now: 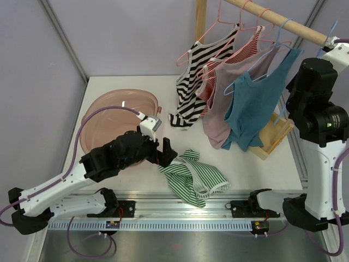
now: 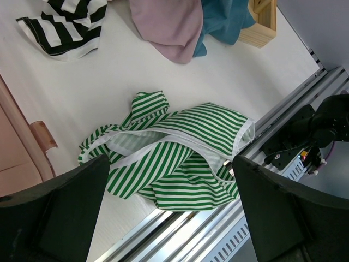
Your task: Remove the tank top from the hanger
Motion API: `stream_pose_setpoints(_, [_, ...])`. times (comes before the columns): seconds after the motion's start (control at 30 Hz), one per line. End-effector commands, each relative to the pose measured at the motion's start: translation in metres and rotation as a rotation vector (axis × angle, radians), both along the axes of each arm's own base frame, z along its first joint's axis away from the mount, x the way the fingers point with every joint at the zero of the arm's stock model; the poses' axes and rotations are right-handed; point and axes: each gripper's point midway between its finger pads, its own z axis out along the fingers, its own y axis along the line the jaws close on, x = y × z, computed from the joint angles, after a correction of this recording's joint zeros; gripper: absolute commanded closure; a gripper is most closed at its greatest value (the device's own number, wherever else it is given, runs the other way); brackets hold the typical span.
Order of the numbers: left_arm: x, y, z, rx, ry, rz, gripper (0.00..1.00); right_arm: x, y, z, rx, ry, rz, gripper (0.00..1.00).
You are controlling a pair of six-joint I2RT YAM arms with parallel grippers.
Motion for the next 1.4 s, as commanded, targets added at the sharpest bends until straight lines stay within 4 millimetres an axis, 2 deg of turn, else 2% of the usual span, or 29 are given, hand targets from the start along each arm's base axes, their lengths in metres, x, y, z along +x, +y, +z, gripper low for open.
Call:
stream_pose_setpoints(0.0, [-0.003,-0.013,0.016,-0.025,-0.035,-0.033,0.01,0.009,-0.017,-0.002,0.014,-0.01,-0.054,1.0])
stream_pose_setpoints(0.1, [-0.005,-0.018,0.016,0.006,-0.046,-0.031,0.01,0.016,-0.023,-0.022,0.059,0.037,-0.042,1.0])
stream_pose_setpoints(0.13, [-0.006,-0.02,0.016,0.004,-0.049,-0.035,0.01,0.02,-0.02,-0.034,0.064,0.058,-0.026,1.0])
stream_pose_setpoints(0.2, [-0.006,-0.023,0.012,0.009,-0.045,-0.035,0.01,0.016,-0.017,-0.037,0.081,0.036,-0.01,1.0])
stream_pose_setpoints(0.23, [-0.006,-0.025,0.012,0.007,-0.045,-0.036,0.01,0.018,-0.017,-0.049,0.083,0.06,-0.011,1.0])
stream_pose_setpoints(0.47, [-0.01,-0.045,-0.006,0.066,-0.049,-0.066,0.01,0.013,-0.016,-0.057,0.084,0.053,-0.006,1.0])
stream_pose_setpoints(0.6, [-0.018,-0.072,-0.022,0.077,-0.04,-0.126,0.01,0.014,-0.012,-0.059,0.089,0.055,0.026,0.98])
stream_pose_setpoints(0.63, [-0.021,-0.078,-0.025,0.078,-0.032,-0.146,0.01,0.014,-0.008,-0.059,0.096,0.052,0.048,0.85])
stream_pose_setpoints(0.67, [-0.023,-0.084,-0.027,0.081,-0.033,-0.16,0.01,0.012,-0.006,-0.056,0.096,0.044,0.062,0.44])
stream_pose_setpoints(0.7, [-0.026,-0.09,-0.028,0.08,-0.039,-0.18,0.01,0.011,-0.003,-0.051,0.102,0.032,0.085,0.19])
stream_pose_setpoints(0.73, [-0.026,-0.098,-0.037,0.104,-0.029,-0.191,0.01,0.008,-0.001,-0.05,0.104,0.035,0.093,0.07])
stream_pose_setpoints(0.77, [-0.027,-0.102,-0.041,0.114,-0.025,-0.199,0.01,0.004,0.0,-0.046,0.106,0.027,0.103,0.01])
stream_pose_setpoints(0.93, [-0.03,-0.124,-0.081,0.217,0.014,-0.225,0.01,-0.021,0.014,-0.031,0.118,-0.021,0.204,0.01])
stream_pose_setpoints(0.97, [-0.029,-0.129,-0.1,0.264,0.033,-0.226,0.01,-0.032,0.015,-0.025,0.118,-0.047,0.222,0.01])
stream_pose_setpoints(1.03, [-0.026,-0.131,-0.117,0.313,0.047,-0.203,0.01,-0.04,0.028,-0.025,0.125,-0.056,0.299,0.01])
stream_pose_setpoints(1.07, [-0.025,-0.132,-0.133,0.352,0.059,-0.194,0.01,-0.052,0.033,-0.019,0.118,-0.085,0.341,0.01])
stream_pose_setpoints(1.1, [-0.02,-0.132,-0.14,0.371,0.056,-0.165,0.01,-0.054,0.048,-0.021,0.121,-0.087,0.433,0.01])
stream_pose_setpoints(1.13, [-0.018,-0.13,-0.148,0.393,0.054,-0.145,0.01,-0.066,0.056,-0.017,0.115,-0.112,0.484,0.01])
stream_pose_setpoints(1.17, [-0.016,-0.127,-0.161,0.419,0.06,-0.121,0.01,-0.071,0.063,-0.017,0.116,-0.121,0.528,0.01])
stream_pose_setpoints(1.23, [-0.013,-0.125,-0.172,0.439,0.058,-0.098,0.01,-0.08,0.081,-0.019,0.124,-0.128,0.635,0.0])
stream_pose_setpoints(1.3, [-0.013,-0.123,-0.193,0.472,0.077,-0.09,0.01,-0.095,0.093,-0.019,0.128,-0.144,0.714,0.01])
stream_pose_setpoints(1.37, [-0.014,-0.122,-0.209,0.497,0.089,-0.089,0.01,-0.106,0.098,-0.017,0.135,-0.172,0.743,0.01])
